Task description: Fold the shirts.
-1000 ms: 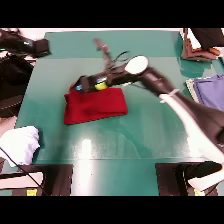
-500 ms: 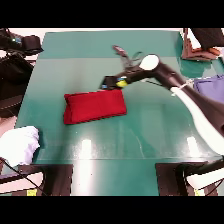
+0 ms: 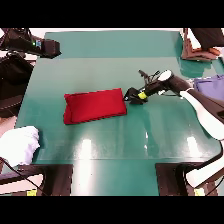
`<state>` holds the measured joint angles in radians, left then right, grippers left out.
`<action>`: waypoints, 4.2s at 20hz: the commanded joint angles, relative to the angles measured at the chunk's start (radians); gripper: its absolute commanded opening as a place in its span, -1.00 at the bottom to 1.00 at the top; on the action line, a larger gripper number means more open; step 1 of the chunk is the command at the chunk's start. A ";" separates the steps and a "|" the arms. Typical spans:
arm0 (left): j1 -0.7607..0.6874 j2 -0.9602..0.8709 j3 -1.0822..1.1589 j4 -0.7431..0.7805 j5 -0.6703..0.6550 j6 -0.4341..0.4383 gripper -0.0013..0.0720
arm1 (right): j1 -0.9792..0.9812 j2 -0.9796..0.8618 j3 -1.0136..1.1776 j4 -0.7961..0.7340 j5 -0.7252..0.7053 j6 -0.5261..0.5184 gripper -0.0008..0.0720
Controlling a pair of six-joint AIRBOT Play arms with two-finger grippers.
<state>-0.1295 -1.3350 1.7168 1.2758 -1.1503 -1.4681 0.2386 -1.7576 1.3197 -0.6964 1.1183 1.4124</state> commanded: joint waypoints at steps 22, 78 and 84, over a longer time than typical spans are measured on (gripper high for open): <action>-0.177 -0.001 -0.001 -0.041 0.021 0.002 -0.91 | -0.698 0.212 0.407 -0.326 0.097 0.073 -0.93; -0.177 -0.001 -0.001 -0.057 0.082 0.010 -0.91 | -0.202 0.753 0.132 -0.328 0.135 0.088 -0.93; -0.177 -0.001 -0.001 -0.057 0.161 0.010 -0.91 | -0.174 0.753 0.132 -0.327 0.130 0.089 -0.93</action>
